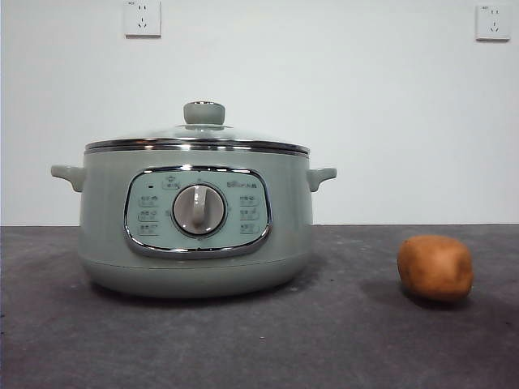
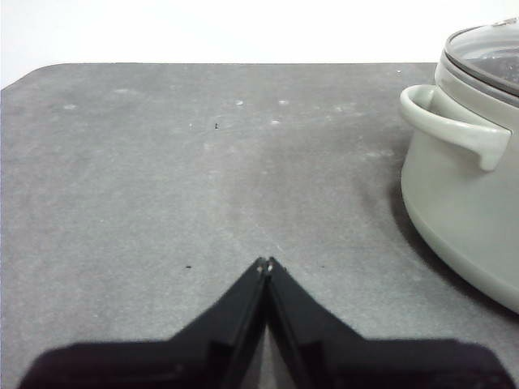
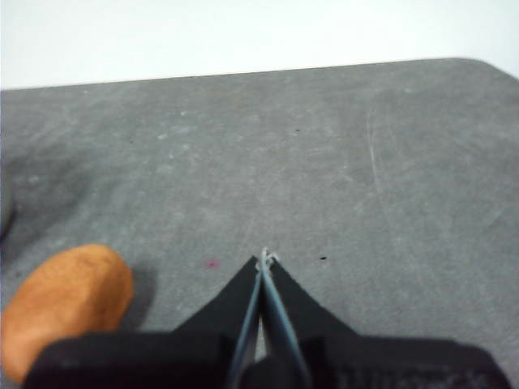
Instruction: Pick up the potato,open the lid,put the potato in the pot,close the lid
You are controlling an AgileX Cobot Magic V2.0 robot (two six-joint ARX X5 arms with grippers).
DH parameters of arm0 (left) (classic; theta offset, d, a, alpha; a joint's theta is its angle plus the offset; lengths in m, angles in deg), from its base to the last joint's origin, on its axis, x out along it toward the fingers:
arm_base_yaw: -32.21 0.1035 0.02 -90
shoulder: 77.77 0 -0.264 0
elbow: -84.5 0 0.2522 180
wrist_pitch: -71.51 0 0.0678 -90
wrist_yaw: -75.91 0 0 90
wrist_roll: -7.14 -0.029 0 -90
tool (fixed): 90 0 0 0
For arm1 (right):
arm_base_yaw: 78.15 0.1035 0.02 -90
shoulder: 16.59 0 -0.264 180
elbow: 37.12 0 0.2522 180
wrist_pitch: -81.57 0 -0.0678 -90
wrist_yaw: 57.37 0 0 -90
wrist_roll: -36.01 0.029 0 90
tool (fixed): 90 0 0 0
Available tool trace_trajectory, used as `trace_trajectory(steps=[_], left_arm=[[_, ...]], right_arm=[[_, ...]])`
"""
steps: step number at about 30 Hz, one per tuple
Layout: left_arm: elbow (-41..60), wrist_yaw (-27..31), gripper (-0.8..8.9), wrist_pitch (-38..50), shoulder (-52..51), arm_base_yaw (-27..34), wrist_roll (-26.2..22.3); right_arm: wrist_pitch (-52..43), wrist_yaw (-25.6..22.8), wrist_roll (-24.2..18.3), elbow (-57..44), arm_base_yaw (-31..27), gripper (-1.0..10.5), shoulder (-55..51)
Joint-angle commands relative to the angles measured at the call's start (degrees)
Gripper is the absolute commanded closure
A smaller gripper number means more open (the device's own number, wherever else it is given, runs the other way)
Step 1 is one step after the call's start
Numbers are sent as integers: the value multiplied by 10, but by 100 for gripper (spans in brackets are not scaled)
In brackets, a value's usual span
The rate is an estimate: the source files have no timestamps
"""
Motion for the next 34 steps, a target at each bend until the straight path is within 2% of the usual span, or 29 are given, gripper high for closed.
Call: trace_trajectory(steps=[1, 5, 13, 19, 27, 31, 34], left_arm=[[5, -3, 817, 3, 0, 2, 3], [-2, -12, 817, 3, 1, 2, 3], [-44, -41, 817, 6, 25, 2, 3], [-108, -70, 817, -4, 71, 2, 3], [-228, -122, 817, -26, 159, 1, 3], [-278, -131, 817, -48, 202, 1, 3], [-306, -131, 817, -91, 229, 1, 3]], right_arm=[[-3, 2, 30, -5, 1, 951, 0], [-3, 4, 63, 2, 1, 954, 0], [-3, 11, 70, 49, 1, 954, 7], [2, 30, 89, 105, 1, 954, 50], [59, 102, 103, 222, 1, 950, 163], [129, 163, 106, 288, 1, 948, 219], [178, 174, 129, 322, 1, 947, 253]])
